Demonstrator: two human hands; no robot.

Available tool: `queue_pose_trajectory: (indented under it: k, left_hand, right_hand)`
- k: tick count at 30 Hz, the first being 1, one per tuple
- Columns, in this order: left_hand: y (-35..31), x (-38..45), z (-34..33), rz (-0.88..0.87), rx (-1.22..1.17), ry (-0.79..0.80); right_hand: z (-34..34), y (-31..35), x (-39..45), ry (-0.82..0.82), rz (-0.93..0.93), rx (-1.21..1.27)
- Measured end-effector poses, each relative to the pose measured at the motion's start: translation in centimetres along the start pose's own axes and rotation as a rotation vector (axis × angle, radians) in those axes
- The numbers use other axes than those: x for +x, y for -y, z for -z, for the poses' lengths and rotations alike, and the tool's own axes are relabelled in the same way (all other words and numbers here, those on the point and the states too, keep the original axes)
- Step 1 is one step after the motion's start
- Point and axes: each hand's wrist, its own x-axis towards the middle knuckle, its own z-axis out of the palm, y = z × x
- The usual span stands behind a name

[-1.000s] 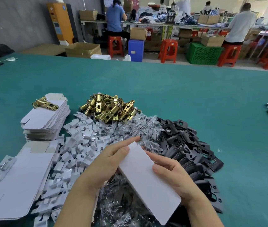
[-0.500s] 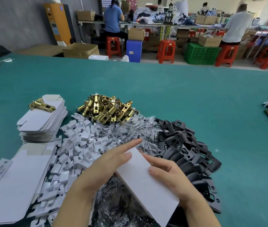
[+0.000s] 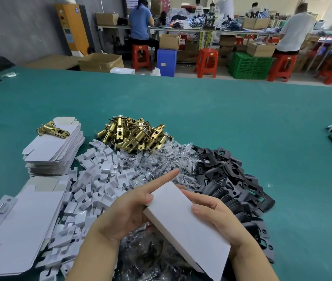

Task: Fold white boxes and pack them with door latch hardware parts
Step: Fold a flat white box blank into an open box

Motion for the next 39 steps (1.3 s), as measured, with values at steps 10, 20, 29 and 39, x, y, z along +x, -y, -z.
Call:
queue_pose_trajectory:
  k: [10,20,29,39]
  left_hand:
    - [-0.4,-0.1,-0.3,-0.052,-0.051,0.03]
    - [-0.3,-0.3,-0.3,0.009,0.053,-0.009]
    - [-0.3,-0.2,-1.1,0.083,0.45,-0.067]
    - [-0.2,0.9,-1.2,0.096,-0.146,-0.31]
  right_hand:
    - [0.0,-0.3,0.0,0.017,-0.018,0.02]
    - [0.5,-0.3,0.1,-0.011,-0.048,0.024]
    - [0.4,-0.1,0.2,-0.064,-0.061,-0.061]
    - [1.4,-1.1,0.7,-0.1,0.05,0.047]
